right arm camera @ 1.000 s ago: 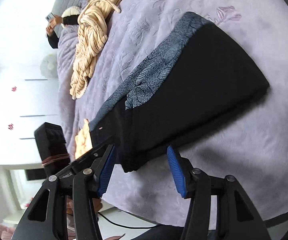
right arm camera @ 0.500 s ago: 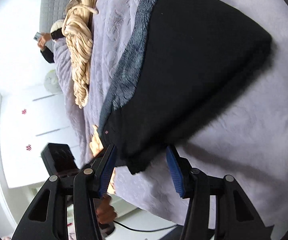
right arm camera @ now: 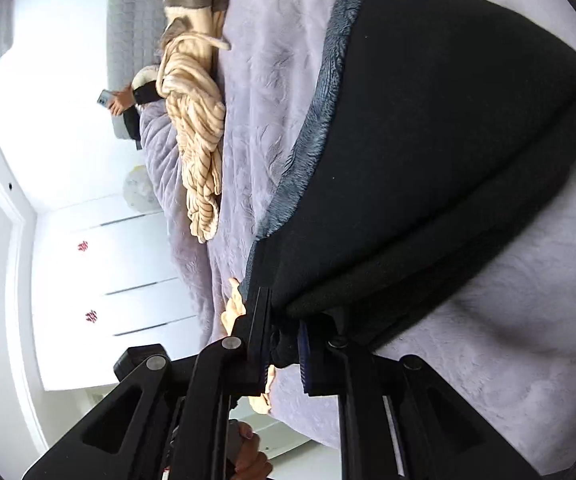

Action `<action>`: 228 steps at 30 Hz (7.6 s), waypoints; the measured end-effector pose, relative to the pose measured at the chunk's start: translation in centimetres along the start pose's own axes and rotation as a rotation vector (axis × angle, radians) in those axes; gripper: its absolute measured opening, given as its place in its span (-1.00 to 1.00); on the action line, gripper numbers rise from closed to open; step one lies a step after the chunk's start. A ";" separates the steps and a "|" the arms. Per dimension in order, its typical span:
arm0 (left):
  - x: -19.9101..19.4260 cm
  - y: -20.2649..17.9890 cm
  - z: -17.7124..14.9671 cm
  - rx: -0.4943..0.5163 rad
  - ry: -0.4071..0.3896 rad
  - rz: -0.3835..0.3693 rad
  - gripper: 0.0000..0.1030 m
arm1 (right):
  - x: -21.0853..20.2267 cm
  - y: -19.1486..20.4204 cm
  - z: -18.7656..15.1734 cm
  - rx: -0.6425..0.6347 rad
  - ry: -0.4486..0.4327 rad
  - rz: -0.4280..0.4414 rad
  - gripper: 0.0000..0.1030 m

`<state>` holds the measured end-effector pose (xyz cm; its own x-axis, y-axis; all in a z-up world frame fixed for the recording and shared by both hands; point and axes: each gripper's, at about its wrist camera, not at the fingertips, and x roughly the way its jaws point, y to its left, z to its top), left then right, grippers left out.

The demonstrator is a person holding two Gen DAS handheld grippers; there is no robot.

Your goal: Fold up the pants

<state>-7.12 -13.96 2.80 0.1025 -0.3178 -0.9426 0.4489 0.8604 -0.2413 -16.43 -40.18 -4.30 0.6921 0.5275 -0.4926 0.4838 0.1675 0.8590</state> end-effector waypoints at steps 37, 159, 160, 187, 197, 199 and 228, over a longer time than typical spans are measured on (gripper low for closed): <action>6.1 -4.4 2.2 0.044 0.181 -0.293 -0.46 | -5.5 -1.0 9.6 -0.339 -0.010 -0.495 -0.14; 3.1 29.8 -5.0 -0.682 -0.111 -0.238 0.72 | 20.4 13.3 -13.6 -1.015 0.359 -0.920 0.36; 2.8 29.7 -5.0 -0.674 -0.121 -0.205 0.47 | 20.4 13.9 -13.2 -1.019 0.348 -0.914 0.36; 1.2 15.5 -4.8 0.130 -0.237 0.523 -0.24 | 46.6 20.2 -15.5 -1.004 1.011 -0.966 -0.58; -6.9 3.3 -2.4 0.283 -0.419 0.422 -0.24 | 29.4 25.0 -7.3 -0.835 0.742 -0.507 -0.65; -7.5 -0.5 -2.0 0.339 -0.439 0.381 -0.24 | 24.6 25.3 -5.0 -0.792 0.668 -0.415 -0.65; 0.4 -11.4 -3.4 0.372 -0.144 0.220 0.51 | -1.2 0.2 10.8 -0.301 0.359 -0.217 -0.39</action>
<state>-15.15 -22.51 4.40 0.3422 -0.2184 -0.9139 0.6884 0.7202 0.0856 -11.40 -49.75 -5.01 0.3398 0.6981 -0.6302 0.3831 0.5092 0.7707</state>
